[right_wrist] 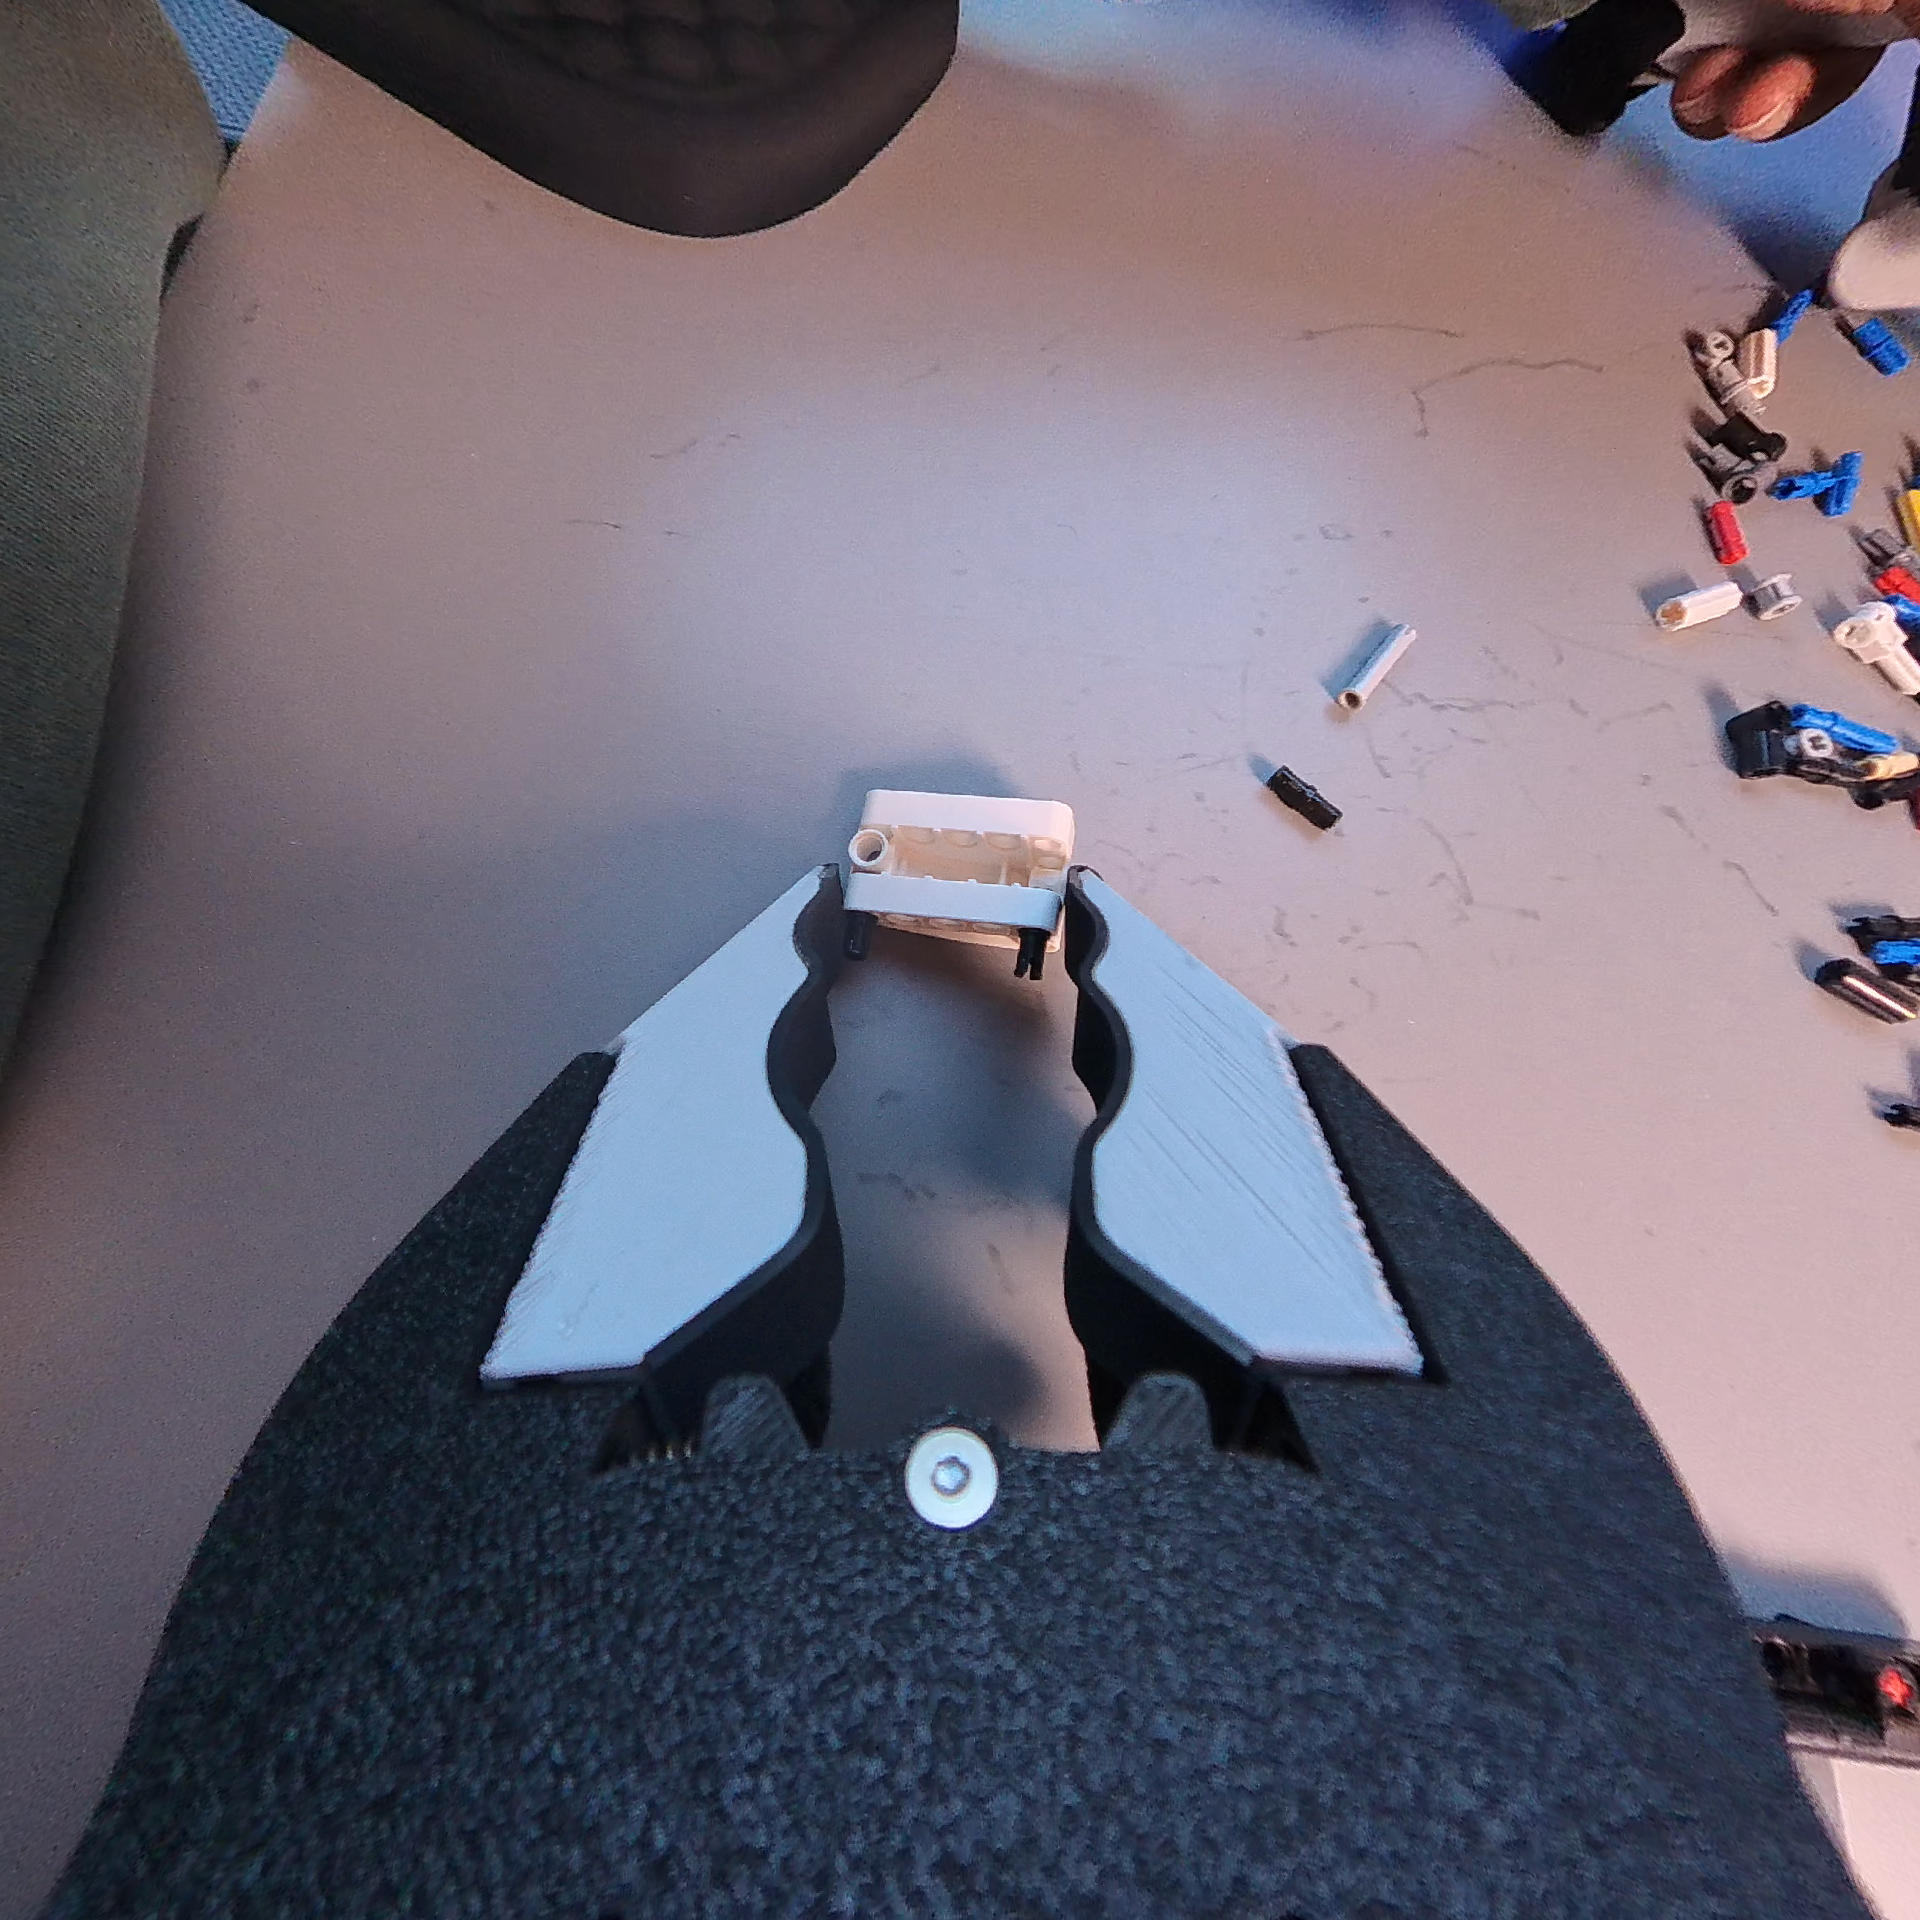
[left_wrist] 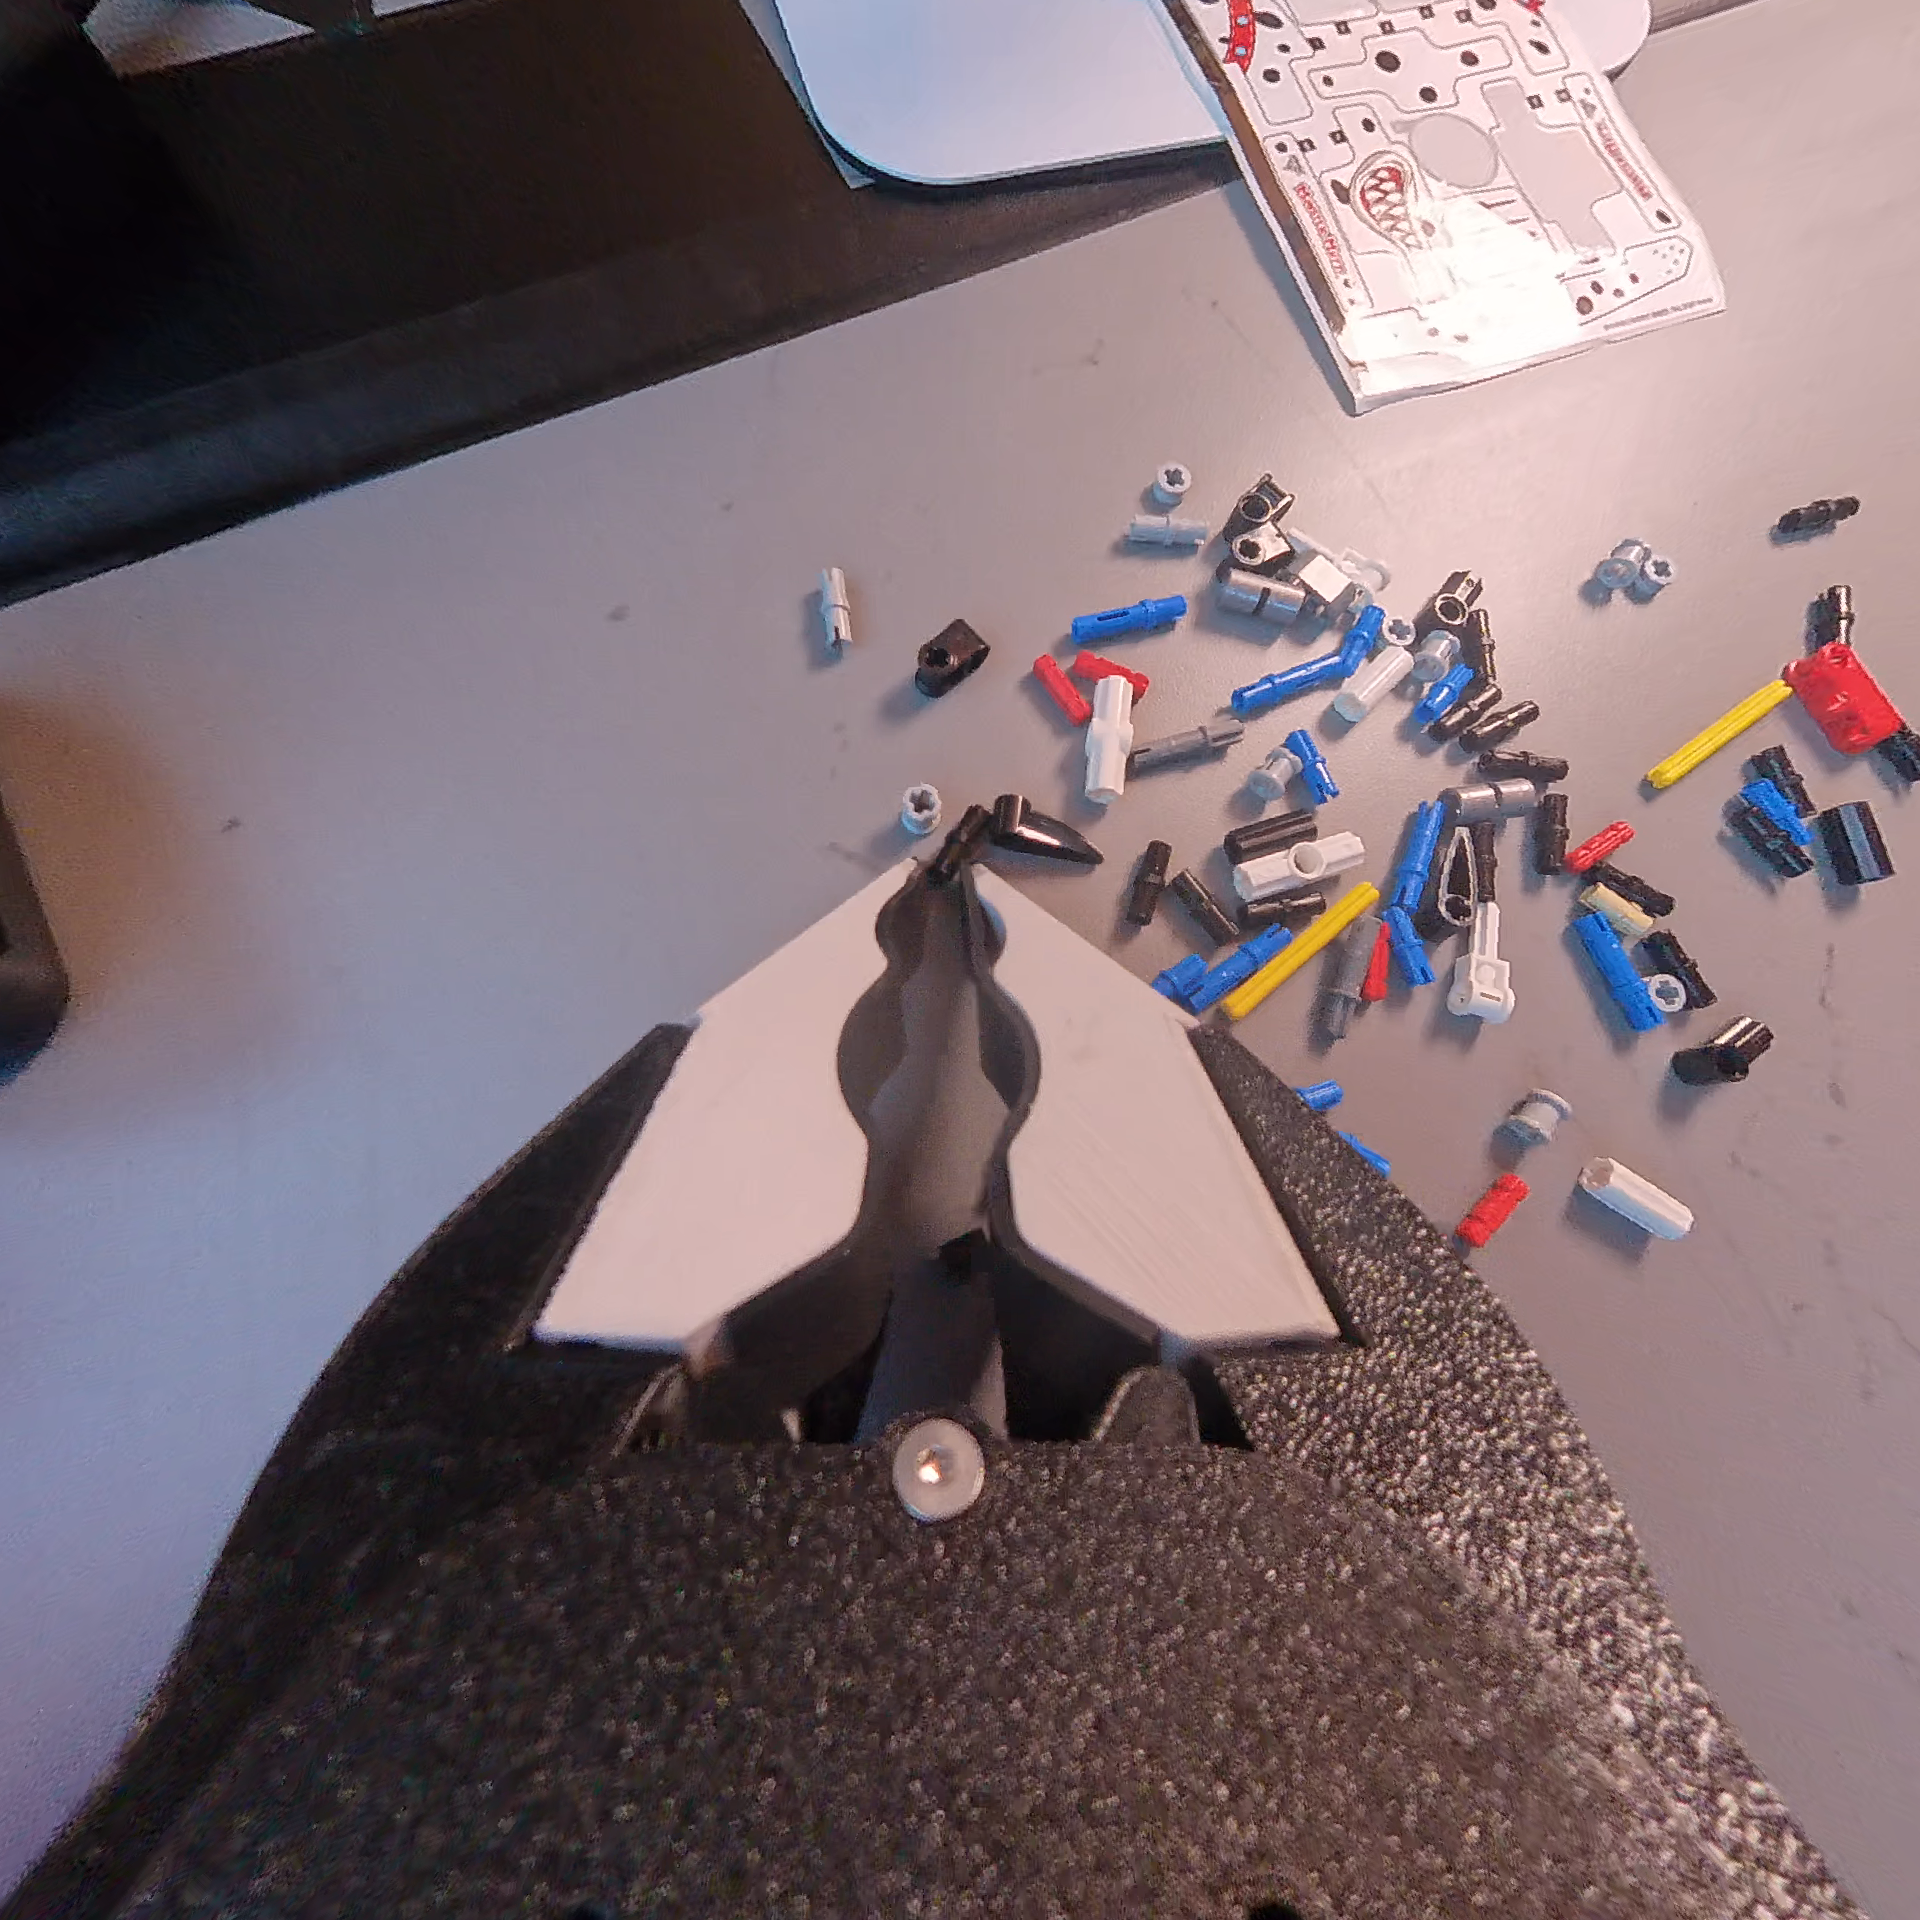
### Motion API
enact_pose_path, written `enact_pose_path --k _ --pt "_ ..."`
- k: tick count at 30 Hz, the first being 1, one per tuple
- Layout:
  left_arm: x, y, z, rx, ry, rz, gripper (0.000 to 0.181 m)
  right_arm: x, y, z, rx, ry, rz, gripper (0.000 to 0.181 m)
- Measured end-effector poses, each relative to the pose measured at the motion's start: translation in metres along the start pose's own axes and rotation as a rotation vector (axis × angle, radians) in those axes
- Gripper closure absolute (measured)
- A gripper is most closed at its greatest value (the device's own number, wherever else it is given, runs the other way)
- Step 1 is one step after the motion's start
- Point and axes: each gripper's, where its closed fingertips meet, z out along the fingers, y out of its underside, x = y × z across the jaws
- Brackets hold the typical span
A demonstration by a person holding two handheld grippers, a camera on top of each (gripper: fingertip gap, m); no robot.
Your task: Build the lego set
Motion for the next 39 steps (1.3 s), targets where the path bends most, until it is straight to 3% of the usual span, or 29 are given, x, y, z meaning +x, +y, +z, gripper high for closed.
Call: enact_pose_path --k 11,15,34,37,39 --pt "-0.002 -0.006 0.005 0.01 -0.017 0.105 0.158 0.0 0.0 0.0 0.001 -0.001 0.006 0.139" --pt "0.003 -0.006 0.007 0.007 0.009 0.132 0.169 0.0 0.0 0.0 0.001 -0.001 0.006 0.139" --pt "0.01 -0.006 0.007 -0.016 0.02 0.116 0.176 0.0 0.001 -0.001 0.002 -0.004 0.006 0.139" --pt "0.034 -0.014 -0.017 0.038 0.071 0.15 0.176 0.0 0.002 -0.002 0.001 -0.003 -0.006 0.139" --pt "0.074 -0.014 -0.042 0.067 0.199 0.215 0.176 0.0 0.005 -0.005 -0.003 -0.013 -0.008 0.139"
